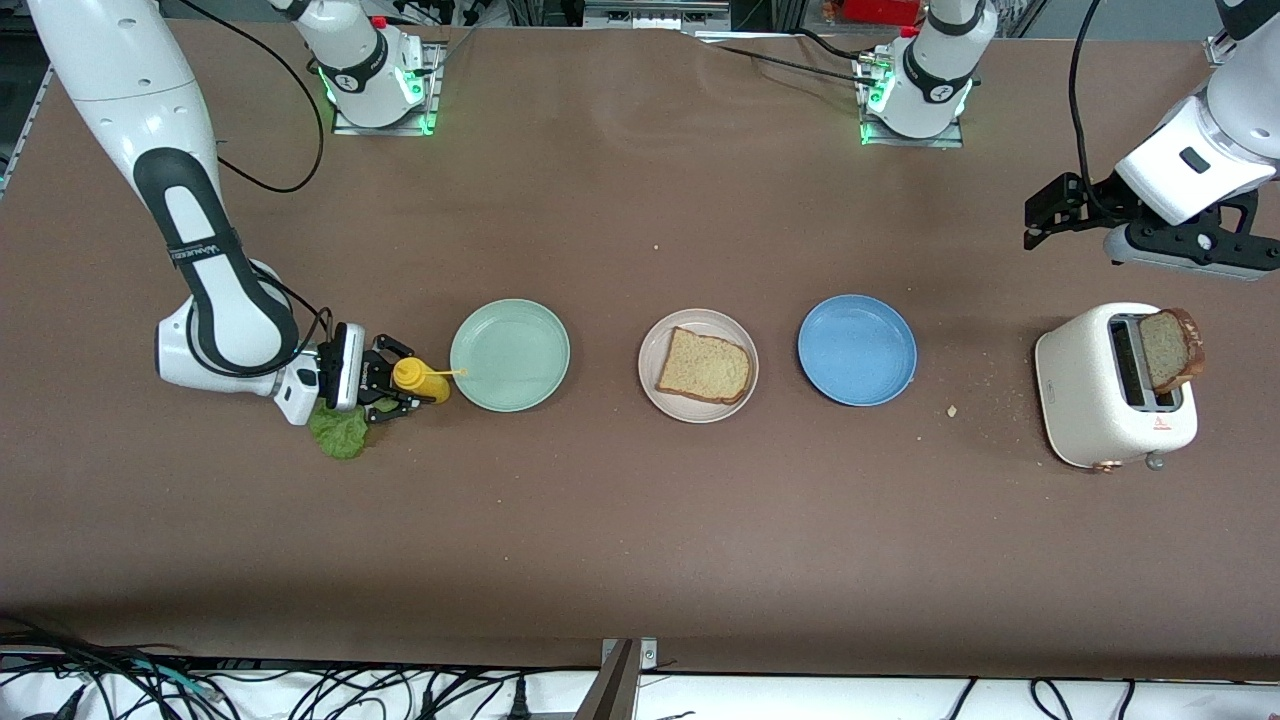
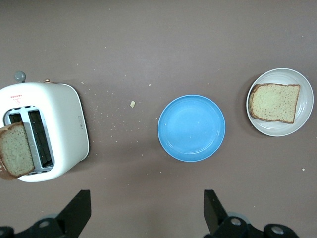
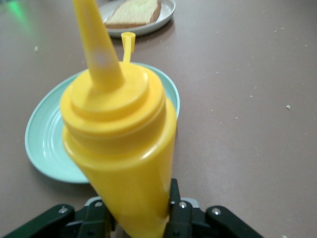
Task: Make sandwich in beige plate with both arms
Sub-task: 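Lift the yellow bottle with the right gripper over the beige plate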
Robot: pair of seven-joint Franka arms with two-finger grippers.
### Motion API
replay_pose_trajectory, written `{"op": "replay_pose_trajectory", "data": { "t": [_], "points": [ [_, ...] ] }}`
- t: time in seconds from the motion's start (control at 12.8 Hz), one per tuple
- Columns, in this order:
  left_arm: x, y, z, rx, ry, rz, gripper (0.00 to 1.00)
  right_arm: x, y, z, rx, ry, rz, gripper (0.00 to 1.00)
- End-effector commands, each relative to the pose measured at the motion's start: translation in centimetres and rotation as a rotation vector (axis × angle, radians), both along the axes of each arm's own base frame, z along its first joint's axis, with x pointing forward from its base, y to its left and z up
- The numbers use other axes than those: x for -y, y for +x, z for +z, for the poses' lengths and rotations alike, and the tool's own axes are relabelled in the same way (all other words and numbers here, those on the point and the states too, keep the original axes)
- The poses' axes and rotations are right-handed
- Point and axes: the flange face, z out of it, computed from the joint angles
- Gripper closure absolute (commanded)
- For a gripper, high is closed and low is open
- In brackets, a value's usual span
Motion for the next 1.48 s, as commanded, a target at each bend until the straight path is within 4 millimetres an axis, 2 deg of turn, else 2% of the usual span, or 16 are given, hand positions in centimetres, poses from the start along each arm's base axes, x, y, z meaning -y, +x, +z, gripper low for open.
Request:
{"op": "replay_pose_trajectory", "data": {
  "t": [0.0,0.16,0.23,0.31,0.47,0.55,0.94,1.09,1.41],
  "points": [
    [0.0,-0.2,0.2,-0.006,-0.019,0.002,0.0,-1.3,0.4,5.3,-0.047,-0.185,0.001,1.0],
    [0.1,-0.2,0.2,-0.006,-0.019,0.0,0.0,-3.1,0.7,9.1,-0.071,-0.348,-0.029,1.0],
    [0.2,-0.2,0.2,-0.006,-0.019,-0.001,0.0,-4.7,0.5,10.5,-0.074,-0.414,-0.037,1.0],
    [0.2,-0.2,0.2,-0.006,-0.019,-0.001,0.0,-6.8,0.2,11.8,-0.068,-0.465,-0.042,1.0],
    [0.1,-0.2,0.2,-0.006,-0.019,0.0,0.0,-10.9,-0.6,13.2,-0.074,-0.557,-0.083,1.0],
    [0.1,-0.3,0.2,-0.006,-0.019,0.0,0.0,-14.1,-1.4,14.1,-0.066,-0.601,-0.095,1.0],
    [-0.1,-0.2,0.1,-0.008,-0.019,0.003,0.0,-28.1,-6.9,14.9,-0.027,-0.767,-0.201,1.0],
    [0.0,-0.2,0.1,-0.008,-0.019,0.002,0.0,-31.3,-8.1,14.2,-0.01,-0.818,-0.236,1.0],
    [-0.1,-0.3,0.1,-0.014,-0.018,0.003,0.0,-34.7,-8.3,10.4,0.067,-0.953,-0.24,1.0]
  ]
}}
